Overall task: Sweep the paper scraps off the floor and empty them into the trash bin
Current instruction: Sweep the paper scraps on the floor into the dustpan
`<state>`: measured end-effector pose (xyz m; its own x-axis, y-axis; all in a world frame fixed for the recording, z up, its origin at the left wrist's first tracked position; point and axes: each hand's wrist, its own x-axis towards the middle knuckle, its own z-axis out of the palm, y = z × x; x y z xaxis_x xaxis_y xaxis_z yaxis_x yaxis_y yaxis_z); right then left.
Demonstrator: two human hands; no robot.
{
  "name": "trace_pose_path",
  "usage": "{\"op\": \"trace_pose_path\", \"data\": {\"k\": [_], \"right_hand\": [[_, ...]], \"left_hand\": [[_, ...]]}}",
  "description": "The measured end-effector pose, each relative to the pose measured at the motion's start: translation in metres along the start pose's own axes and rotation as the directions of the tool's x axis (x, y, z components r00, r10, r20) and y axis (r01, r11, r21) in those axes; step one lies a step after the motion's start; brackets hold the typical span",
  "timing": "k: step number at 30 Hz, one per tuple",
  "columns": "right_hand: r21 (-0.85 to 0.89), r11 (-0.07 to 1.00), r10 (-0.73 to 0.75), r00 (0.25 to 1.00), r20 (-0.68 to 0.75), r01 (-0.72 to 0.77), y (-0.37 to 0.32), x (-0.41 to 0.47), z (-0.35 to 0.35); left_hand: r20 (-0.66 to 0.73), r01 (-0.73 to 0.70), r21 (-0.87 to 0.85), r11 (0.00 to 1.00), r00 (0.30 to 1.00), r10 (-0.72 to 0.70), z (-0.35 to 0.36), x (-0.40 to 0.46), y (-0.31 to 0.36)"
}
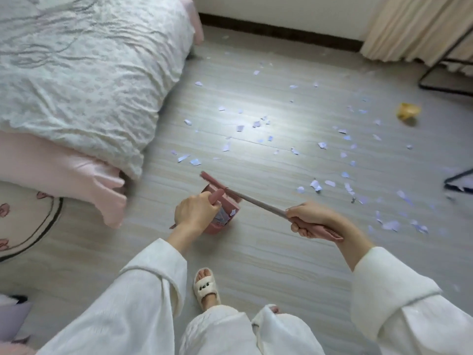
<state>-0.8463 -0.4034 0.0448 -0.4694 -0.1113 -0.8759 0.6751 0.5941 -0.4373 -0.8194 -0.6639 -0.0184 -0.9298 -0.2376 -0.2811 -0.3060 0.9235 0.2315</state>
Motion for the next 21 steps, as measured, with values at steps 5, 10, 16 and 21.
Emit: {"op": "trace_pose_path", "data": {"k": [5, 10, 16, 21], "right_hand": [[0.281, 0.960, 0.026, 0.991, -0.134, 0.013, 0.097, -0.030, -0.080], [0.541, 0.841, 0.130, 0.968, -0.213, 0.006, 0.185, -0.056, -0.146], [0.760, 0.646, 0.272, 0.908, -0.319, 0.074, 0.271, -0.087, -0.210], [0.880, 0.450, 0.380, 0.860, -0.339, 0.148, 0.329, -0.097, -0.268]], "left_hand": [[0.018, -0.149, -0.036, 0.988, 0.989, 0.149, 0.024, -0.011, 0.128], [0.043, -0.319, -0.041, 0.947, 0.946, 0.321, 0.047, -0.022, 0.247], [0.086, -0.529, -0.049, 0.847, 0.843, 0.531, 0.079, -0.034, 0.385], [0.119, -0.652, -0.055, 0.756, 0.748, 0.653, 0.114, -0.043, 0.492]]}}
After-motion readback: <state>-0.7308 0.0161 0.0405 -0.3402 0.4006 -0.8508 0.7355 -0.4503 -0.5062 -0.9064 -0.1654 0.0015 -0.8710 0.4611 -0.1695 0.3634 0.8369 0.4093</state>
